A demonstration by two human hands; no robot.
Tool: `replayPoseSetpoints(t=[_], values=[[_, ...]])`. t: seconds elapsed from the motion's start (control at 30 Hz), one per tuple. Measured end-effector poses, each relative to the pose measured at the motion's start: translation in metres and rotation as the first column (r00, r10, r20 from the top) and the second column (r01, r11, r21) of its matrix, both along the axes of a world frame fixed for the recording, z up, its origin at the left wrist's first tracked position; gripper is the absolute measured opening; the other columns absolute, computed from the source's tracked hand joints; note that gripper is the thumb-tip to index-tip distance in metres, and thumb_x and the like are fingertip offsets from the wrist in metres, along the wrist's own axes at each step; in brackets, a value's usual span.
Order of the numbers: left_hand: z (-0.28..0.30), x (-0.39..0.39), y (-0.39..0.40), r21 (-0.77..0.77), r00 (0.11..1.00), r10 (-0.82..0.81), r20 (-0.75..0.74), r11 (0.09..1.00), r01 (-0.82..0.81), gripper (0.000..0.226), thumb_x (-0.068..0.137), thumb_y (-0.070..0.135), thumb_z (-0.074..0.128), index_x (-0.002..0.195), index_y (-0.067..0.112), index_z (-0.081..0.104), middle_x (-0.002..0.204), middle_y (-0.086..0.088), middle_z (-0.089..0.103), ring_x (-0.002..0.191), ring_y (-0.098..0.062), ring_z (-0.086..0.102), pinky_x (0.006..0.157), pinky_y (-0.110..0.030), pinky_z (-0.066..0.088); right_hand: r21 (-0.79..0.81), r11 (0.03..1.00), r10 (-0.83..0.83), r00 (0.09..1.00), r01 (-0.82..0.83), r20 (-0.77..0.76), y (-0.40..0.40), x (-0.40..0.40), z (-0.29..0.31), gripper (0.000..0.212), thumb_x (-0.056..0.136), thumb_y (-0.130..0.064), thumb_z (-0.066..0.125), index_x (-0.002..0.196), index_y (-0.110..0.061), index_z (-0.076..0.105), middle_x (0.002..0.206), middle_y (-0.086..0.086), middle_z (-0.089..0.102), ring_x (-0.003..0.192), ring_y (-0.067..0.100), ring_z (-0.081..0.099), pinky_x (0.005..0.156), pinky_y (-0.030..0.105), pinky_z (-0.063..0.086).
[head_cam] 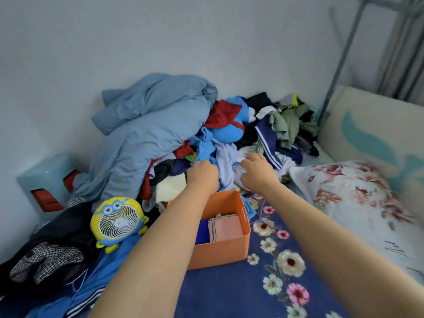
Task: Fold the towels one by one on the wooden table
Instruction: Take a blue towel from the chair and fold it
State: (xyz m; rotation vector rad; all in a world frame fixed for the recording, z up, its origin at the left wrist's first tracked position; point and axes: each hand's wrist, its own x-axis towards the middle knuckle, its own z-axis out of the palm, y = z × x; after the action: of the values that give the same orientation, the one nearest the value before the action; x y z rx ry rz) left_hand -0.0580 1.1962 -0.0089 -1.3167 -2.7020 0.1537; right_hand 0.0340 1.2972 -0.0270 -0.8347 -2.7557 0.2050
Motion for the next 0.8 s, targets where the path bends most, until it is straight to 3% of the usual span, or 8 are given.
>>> replayPoseSetpoints(t=[0.23, 0.47, 0.6, 0.8], values=[[0.037, 0.106, -0.048, 0.01, 0.976, -0.209, -0.064, 0.978, 0.21, 0.038, 0.094, 0.013, 0.042, 0.131, 0.006, 0.045, 0.137, -0.014, 0.041, 0.129, -0.031, 0.038, 0.098, -0.039, 0.04, 0.11, 0.979, -0.157, 0.978, 0.173, -0.139, -0.073, 0.116, 0.041, 0.037, 0.088, -0.011, 0.047, 0.124, -0.005, 0.053, 0.135, 0.011, 0.044, 0.132, 0.026, 0.031, 0.104, 0.036, 0.035], [0.032, 0.245, -0.081, -0.035, 0.841, -0.54, -0.04, 0.842, 0.538, 0.037, 0.094, 0.015, 0.04, 0.129, 0.006, 0.048, 0.133, -0.015, 0.045, 0.126, -0.035, 0.042, 0.101, -0.043, 0.038, 0.046, 0.89, -0.434, 0.873, 0.454, -0.222, -0.147, 0.283, 0.042, 0.037, 0.085, -0.009, 0.05, 0.122, -0.007, 0.057, 0.132, 0.012, 0.048, 0.13, 0.028, 0.034, 0.106, 0.033, 0.032], [0.031, 0.353, -0.096, 0.015, 0.693, -0.721, 0.001, 0.693, 0.721, 0.036, 0.094, 0.014, 0.039, 0.127, 0.004, 0.049, 0.133, -0.016, 0.045, 0.125, -0.033, 0.043, 0.097, -0.04, 0.041, 0.04, 0.754, -0.637, 0.745, 0.656, -0.197, -0.191, 0.408, 0.041, 0.037, 0.087, -0.011, 0.05, 0.123, -0.007, 0.055, 0.135, 0.01, 0.047, 0.132, 0.026, 0.032, 0.108, 0.033, 0.029], [0.035, 0.55, -0.136, 0.076, 0.382, -0.924, -0.011, 0.38, 0.922, 0.035, 0.094, 0.016, 0.039, 0.125, 0.004, 0.051, 0.128, -0.014, 0.046, 0.123, -0.03, 0.044, 0.095, -0.04, 0.043, 0.017, 0.464, -0.863, 0.457, 0.886, -0.214, -0.279, 0.608, 0.05, 0.038, 0.086, -0.011, 0.051, 0.124, -0.006, 0.055, 0.137, 0.011, 0.046, 0.133, 0.026, 0.032, 0.111, 0.035, 0.029]])
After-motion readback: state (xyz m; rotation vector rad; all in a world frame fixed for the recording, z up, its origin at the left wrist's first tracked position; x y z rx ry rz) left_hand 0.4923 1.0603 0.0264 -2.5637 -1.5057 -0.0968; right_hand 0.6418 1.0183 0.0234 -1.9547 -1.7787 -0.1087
